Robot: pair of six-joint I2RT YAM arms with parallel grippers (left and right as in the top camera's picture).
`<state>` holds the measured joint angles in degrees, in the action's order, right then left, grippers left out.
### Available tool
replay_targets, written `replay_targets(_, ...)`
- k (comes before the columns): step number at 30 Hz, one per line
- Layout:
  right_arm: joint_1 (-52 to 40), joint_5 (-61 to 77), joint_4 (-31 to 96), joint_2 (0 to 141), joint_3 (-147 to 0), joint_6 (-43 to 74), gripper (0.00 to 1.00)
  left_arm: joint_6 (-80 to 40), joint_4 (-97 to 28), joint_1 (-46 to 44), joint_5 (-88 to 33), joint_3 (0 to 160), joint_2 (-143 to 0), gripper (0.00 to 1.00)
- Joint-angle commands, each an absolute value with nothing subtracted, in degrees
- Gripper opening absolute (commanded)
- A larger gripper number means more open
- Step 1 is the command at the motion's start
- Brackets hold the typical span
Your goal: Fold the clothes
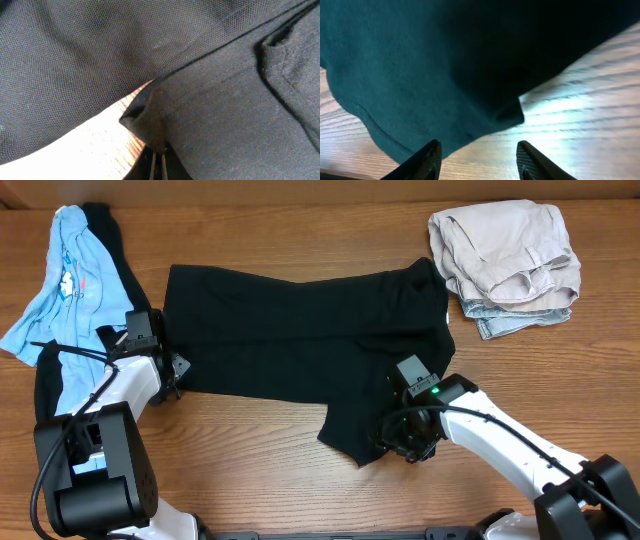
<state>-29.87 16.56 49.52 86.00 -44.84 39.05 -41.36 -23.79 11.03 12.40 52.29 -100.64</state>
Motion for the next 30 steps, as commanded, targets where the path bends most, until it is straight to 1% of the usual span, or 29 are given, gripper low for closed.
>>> replay_targets(1,-30.26,17.06,47.62,85.91,-42.83,39.48,0.48,-39.13,-25.04,11.31,9.26,51.22,-102.94,0.04)
replay_targets(3,-30.26,17.06,46.39,86.06,-42.02,39.46,0.45,-38.52,-25.02,11.31,9.17,51.22,-102.94,0.04)
replay_targets(12,-30.26,17.43,43.97,90.63,-41.54,39.22,0.39,-37.50,-24.99,11.31,9.13,51.22,-102.94,0.04)
replay_targets(14,-30.24,17.69,43.79,91.07,-41.54,39.00,0.33,-35.55,-24.99,11.31,9.15,51.22,-102.94,0.04)
replay_targets(15,-30.24,17.63,43.77,91.05,-41.56,39.00,0.28,-34.20,-25.02,11.31,9.15,51.22,-102.94,0.04)
replay_targets(16,-30.24,17.43,43.79,91.05,-41.67,39.03,0.17,-33.12,-25.06,11.31,9.10,51.24,-102.91,0.04)
replay_targets(17,-30.24,17.23,43.81,91.05,-41.82,39.00,0.09,-31.99,-25.41,11.33,9.08,51.40,-102.89,0.04)
replay_targets(18,-30.13,16.75,44.23,91.02,-42.13,39.05,0.04,-31.03,-26.15,11.33,9.10,51.77,-102.85,0.04)
replay_targets(23,-26.98,14.06,49.50,89.30,-46.61,38.98,0.04,-29.02,-33.91,11.33,8.93,56.66,-101.84,0.04)
replay_targets(30,-19.66,13.54,62.59,80.25,-59.44,32.23,0.04,-23.03,-51.31,11.33,8.95,71.31,-100.97,0.04)
